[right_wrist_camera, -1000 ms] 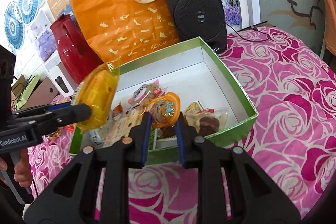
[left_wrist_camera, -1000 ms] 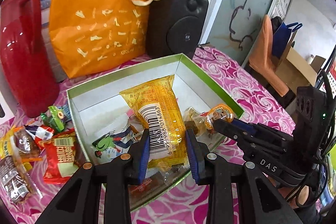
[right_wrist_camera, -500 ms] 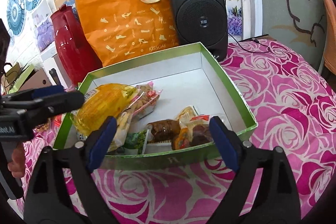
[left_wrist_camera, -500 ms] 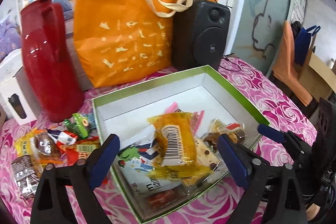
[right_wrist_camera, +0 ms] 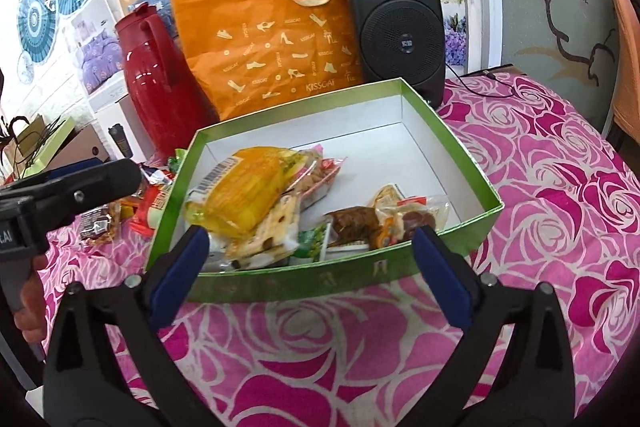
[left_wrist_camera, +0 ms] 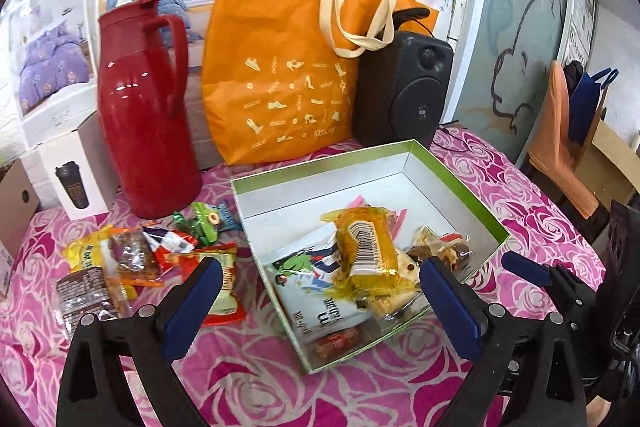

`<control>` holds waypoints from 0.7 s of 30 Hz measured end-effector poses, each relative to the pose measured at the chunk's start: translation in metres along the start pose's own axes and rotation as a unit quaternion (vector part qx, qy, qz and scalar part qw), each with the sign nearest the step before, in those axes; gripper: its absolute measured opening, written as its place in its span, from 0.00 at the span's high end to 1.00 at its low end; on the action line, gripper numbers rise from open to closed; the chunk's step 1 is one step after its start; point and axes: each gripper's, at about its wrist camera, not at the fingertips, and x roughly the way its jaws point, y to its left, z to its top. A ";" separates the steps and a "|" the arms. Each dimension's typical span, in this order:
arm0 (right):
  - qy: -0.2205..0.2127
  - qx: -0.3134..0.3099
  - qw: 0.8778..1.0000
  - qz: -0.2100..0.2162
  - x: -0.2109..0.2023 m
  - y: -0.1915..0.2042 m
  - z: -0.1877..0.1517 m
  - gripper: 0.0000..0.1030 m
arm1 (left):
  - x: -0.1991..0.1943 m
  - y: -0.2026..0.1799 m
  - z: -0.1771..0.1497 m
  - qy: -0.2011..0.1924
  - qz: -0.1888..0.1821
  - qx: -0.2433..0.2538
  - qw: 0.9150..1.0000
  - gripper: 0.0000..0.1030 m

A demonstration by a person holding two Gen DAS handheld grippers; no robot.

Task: Organize snacks
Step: 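Move both grippers toward the brown-printed snack bag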

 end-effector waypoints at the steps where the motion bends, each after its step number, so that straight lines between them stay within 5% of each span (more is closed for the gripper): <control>1: 0.000 -0.002 1.000 0.004 -0.002 0.005 0.000 0.02 | -0.004 0.003 -0.002 -0.003 0.004 -0.001 1.000 0.02; 21: 0.051 -0.087 0.985 0.139 0.024 0.148 -0.011 0.02 | -0.072 0.166 -0.084 -0.002 0.112 -0.115 0.987 0.02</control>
